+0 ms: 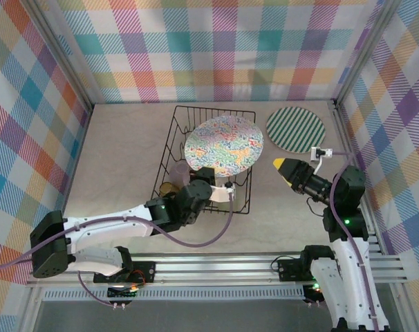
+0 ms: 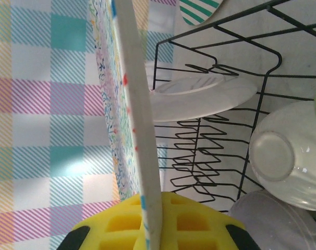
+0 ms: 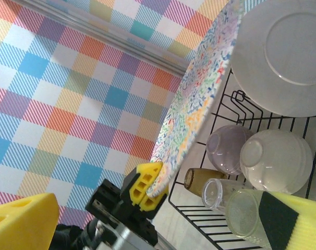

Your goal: Unload the mixed dishes from the dish rack

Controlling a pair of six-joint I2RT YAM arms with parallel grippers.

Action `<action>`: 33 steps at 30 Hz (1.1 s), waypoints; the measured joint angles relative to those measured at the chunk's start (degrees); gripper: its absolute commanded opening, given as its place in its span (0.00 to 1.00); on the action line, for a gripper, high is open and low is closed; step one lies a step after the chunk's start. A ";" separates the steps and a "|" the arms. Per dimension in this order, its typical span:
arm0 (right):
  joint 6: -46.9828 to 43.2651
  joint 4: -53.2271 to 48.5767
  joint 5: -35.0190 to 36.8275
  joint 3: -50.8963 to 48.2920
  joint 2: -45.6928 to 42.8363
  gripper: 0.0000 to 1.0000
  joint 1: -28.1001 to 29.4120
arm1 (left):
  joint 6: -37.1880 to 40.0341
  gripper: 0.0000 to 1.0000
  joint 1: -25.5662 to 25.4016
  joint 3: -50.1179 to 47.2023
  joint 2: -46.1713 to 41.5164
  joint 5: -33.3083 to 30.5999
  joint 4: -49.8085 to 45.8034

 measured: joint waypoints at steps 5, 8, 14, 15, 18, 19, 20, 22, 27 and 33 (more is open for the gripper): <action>-0.66 -0.50 3.89 1.09 4.74 1.00 5.64 | 5.07 0.00 -2.43 -0.76 1.11 -2.19 5.70; -1.73 -1.86 7.02 1.86 7.96 0.98 9.03 | 7.26 0.00 -3.17 -1.38 1.81 -3.15 8.44; -4.15 -4.31 15.23 4.04 10.69 0.84 16.17 | 8.74 0.00 -3.39 -1.70 2.54 -4.24 9.29; -4.39 -4.31 16.24 4.26 10.80 0.82 16.83 | 8.81 0.00 -3.45 -1.70 2.58 -4.37 9.44; -4.74 -4.26 18.82 4.87 11.56 0.71 18.08 | 8.98 0.00 -3.54 -1.70 2.60 -4.70 9.60; -4.72 -4.22 19.74 4.98 11.91 0.68 18.45 | 8.98 0.00 -3.54 -1.70 2.60 -4.81 9.60; -4.59 -4.26 20.63 4.98 12.22 0.65 18.78 | 8.98 0.00 -3.54 -1.70 2.60 -4.92 9.60; -4.55 -4.24 21.97 4.98 12.83 0.59 19.30 | 8.96 0.00 -3.54 -1.70 2.60 -5.01 9.60; -3.26 -3.80 25.40 4.98 13.11 0.49 20.24 | 8.94 0.00 -3.54 -1.70 2.60 -5.03 9.51; -0.72 -2.01 29.57 3.93 11.28 0.47 20.83 | 8.72 0.00 -3.54 -1.70 2.60 -5.03 9.16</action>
